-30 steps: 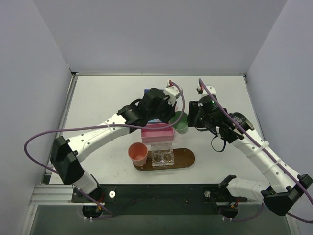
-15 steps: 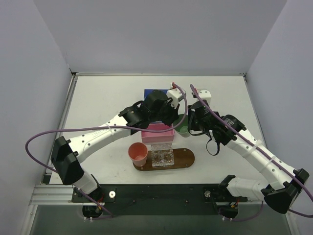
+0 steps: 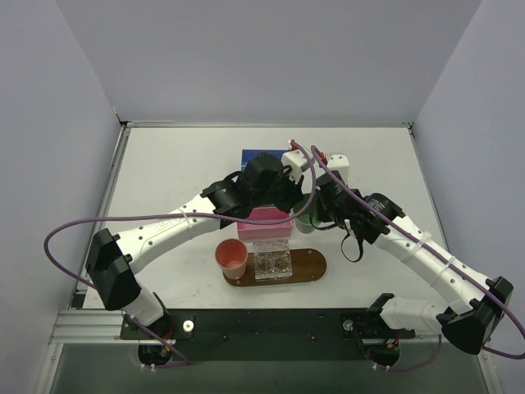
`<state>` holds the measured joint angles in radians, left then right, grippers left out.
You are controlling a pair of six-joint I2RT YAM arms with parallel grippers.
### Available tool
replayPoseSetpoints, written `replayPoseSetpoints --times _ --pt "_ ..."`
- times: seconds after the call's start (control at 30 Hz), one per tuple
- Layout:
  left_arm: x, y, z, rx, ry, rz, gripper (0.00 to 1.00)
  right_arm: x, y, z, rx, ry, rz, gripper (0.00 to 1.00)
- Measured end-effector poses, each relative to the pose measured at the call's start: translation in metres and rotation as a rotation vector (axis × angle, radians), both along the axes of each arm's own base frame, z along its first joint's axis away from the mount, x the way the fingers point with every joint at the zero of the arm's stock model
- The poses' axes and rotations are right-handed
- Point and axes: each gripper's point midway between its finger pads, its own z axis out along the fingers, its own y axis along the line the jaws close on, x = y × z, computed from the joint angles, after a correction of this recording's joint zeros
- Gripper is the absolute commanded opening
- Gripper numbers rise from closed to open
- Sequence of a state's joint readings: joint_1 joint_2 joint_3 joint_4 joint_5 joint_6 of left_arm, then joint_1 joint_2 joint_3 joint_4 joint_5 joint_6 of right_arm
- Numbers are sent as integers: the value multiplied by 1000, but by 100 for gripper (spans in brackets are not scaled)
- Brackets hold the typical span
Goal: Prepare toiletry sets of a toothbrush and toothpaste on the tray
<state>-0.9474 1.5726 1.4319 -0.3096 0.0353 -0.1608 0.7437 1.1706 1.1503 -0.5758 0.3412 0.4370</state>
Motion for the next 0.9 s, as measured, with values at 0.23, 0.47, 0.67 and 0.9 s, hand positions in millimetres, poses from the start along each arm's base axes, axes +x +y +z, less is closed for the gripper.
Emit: replayPoseSetpoints --times 0.23,0.47,0.67,0.9 --pt "0 0 -3 1 1 -1 22 0 0 -3 -3 1 0 0" --pt "-5 -2 1 -15 -4 -31 53 4 -8 -3 11 -3 -27 0" --pt "-14 6 14 -38 -48 -69 67 5 -20 7 35 -38 -59 0" --pt "0 39 30 -79 -107 -25 71 -2 -32 10 50 -61 -56 0"
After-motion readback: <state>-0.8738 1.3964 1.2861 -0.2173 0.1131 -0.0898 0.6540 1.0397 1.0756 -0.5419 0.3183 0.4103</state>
